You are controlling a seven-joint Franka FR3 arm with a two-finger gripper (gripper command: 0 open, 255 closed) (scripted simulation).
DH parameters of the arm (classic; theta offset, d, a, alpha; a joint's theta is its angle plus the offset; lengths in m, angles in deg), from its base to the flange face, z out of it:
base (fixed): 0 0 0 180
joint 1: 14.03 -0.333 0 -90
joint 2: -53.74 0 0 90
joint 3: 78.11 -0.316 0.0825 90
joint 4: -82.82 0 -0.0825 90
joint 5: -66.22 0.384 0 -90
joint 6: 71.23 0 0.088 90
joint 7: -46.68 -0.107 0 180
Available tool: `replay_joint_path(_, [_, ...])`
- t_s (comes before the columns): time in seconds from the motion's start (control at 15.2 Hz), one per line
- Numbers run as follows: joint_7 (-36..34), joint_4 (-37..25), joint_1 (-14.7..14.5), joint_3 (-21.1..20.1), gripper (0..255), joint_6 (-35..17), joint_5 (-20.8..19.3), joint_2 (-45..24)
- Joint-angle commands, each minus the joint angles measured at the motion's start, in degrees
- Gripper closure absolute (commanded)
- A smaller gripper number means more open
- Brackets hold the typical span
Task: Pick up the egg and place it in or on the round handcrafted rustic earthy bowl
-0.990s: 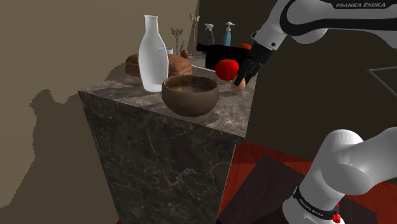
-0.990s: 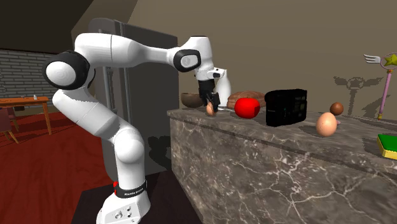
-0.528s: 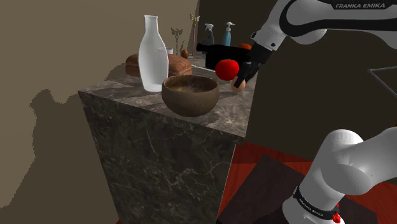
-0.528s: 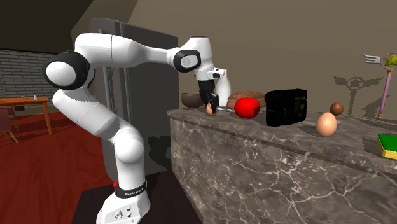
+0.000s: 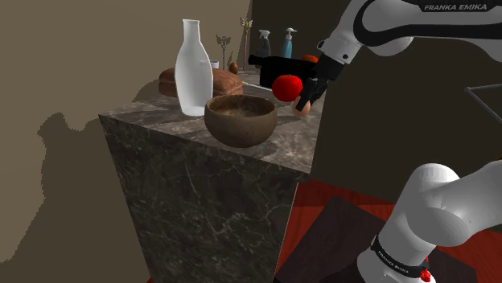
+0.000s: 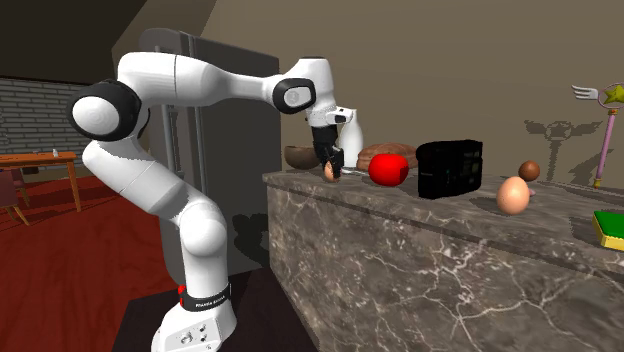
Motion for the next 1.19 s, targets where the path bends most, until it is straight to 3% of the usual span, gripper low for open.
replay_joint_path(0.0, [0.0,0.0,0.0,0.0,255,-0.02,0.0,0.0])
replay_joint_path(1.12, [-2.0,-15.81,-0.7,-0.21,255,11.8,0.09,-3.82])
